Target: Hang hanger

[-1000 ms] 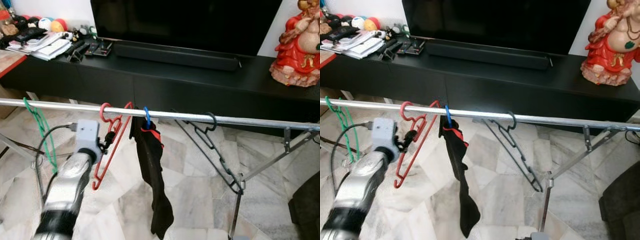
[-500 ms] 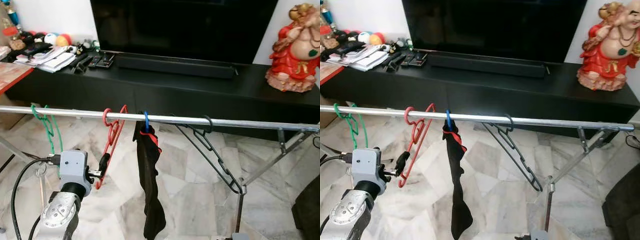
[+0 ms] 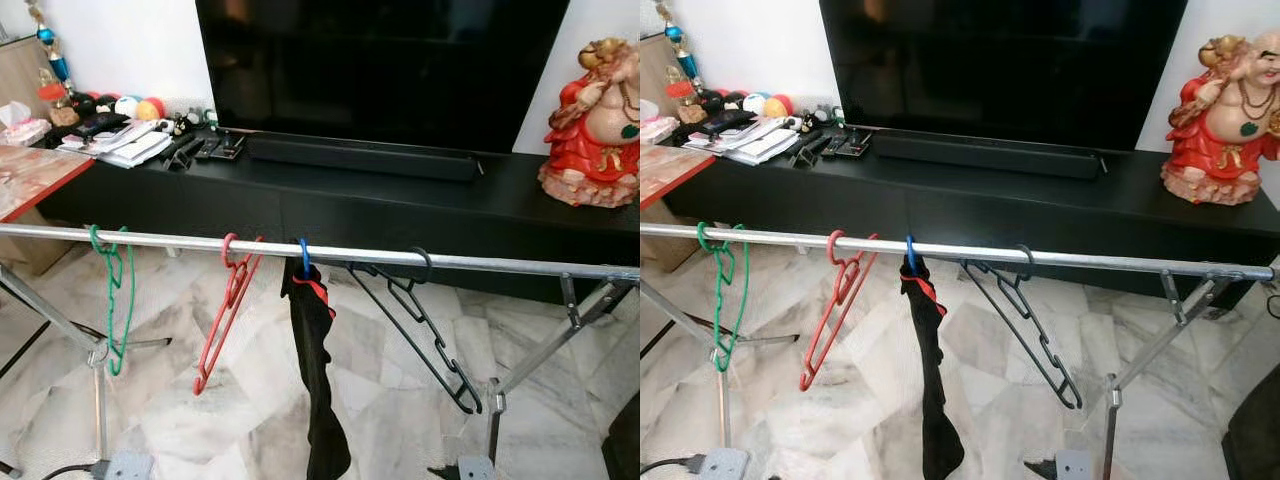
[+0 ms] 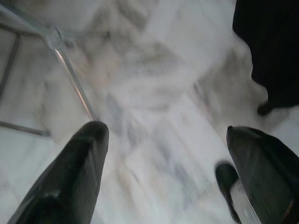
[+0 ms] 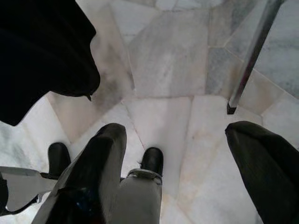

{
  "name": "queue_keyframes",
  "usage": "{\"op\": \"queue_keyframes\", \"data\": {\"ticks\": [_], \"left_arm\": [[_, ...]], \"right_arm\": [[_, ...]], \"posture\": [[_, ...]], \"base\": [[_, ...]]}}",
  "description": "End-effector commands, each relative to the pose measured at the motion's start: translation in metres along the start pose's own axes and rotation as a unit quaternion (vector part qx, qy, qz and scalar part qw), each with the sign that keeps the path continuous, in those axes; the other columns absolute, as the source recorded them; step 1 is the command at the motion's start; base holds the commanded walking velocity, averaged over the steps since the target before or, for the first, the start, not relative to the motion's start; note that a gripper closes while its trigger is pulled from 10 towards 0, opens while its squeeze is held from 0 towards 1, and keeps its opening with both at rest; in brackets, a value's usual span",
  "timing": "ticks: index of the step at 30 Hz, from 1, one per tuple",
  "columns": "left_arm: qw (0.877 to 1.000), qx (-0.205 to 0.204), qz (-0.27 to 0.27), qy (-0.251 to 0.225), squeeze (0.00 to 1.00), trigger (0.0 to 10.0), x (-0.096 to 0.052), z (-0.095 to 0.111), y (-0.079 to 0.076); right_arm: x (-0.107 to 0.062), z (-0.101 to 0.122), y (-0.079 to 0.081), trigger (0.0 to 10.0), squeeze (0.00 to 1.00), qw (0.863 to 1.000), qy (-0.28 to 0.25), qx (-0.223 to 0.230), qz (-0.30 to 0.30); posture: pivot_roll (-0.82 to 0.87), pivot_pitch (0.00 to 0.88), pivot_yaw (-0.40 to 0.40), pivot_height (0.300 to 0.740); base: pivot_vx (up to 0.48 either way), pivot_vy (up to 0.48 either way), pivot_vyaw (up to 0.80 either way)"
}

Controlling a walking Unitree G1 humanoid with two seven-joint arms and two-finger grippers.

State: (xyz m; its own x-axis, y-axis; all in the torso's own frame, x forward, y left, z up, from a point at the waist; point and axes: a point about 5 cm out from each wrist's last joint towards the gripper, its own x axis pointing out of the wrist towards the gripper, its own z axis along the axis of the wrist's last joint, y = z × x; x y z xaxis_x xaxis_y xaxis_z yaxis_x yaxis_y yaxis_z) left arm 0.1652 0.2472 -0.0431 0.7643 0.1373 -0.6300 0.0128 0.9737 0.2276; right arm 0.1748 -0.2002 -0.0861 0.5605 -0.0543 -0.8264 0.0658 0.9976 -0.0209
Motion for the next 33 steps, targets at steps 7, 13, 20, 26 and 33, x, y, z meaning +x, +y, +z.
{"op": "queue_keyframes", "data": {"ticks": [7, 13, 20, 26, 33], "left_arm": [[0.982, 0.086, -0.052, 0.159, 0.0, 10.0, 0.013, -0.039, -0.028], [0.986, 0.077, -0.06, 0.139, 0.0, 10.0, 0.027, -0.017, -0.047], [0.986, 0.068, -0.054, 0.144, 0.0, 10.0, 0.03, -0.014, -0.058], [0.985, 0.041, -0.042, 0.163, 0.0, 10.0, 0.023, -0.027, -0.055], [0.985, 0.012, -0.047, 0.166, 0.0, 10.0, 0.017, -0.038, -0.061]], "right_arm": [[-0.001, -0.003, -0.003, 10.0, 0.0, 1.0, 0.006, 0.013, -0.01], [-0.002, -0.004, -0.012, 10.0, 0.0, 0.999, 0.008, 0.019, -0.028], [-0.003, -0.005, -0.021, 10.0, 0.0, 0.999, 0.01, 0.03, -0.039], [-0.003, -0.006, -0.019, 10.0, 0.0, 0.999, 0.007, 0.039, -0.036], [-0.004, -0.008, -0.021, 10.0, 0.0, 0.997, 0.009, 0.054, -0.047]], "posture": [[-0.04, 0.0, 0.01, 0.74], [-0.08, 0.0, -0.012, 0.74], [-0.06, 0.0, -0.022, 0.74], [-0.07, 0.0, -0.019, 0.74], [-0.05, 0.0, -0.028, 0.74]], "base": [[0.0, 0.0, 0.0], [0.0, 0.0, 0.0], [0.0, 0.0, 0.0], [0.0, 0.0, 0.0], [0.0, 0.0, 0.0]]}}
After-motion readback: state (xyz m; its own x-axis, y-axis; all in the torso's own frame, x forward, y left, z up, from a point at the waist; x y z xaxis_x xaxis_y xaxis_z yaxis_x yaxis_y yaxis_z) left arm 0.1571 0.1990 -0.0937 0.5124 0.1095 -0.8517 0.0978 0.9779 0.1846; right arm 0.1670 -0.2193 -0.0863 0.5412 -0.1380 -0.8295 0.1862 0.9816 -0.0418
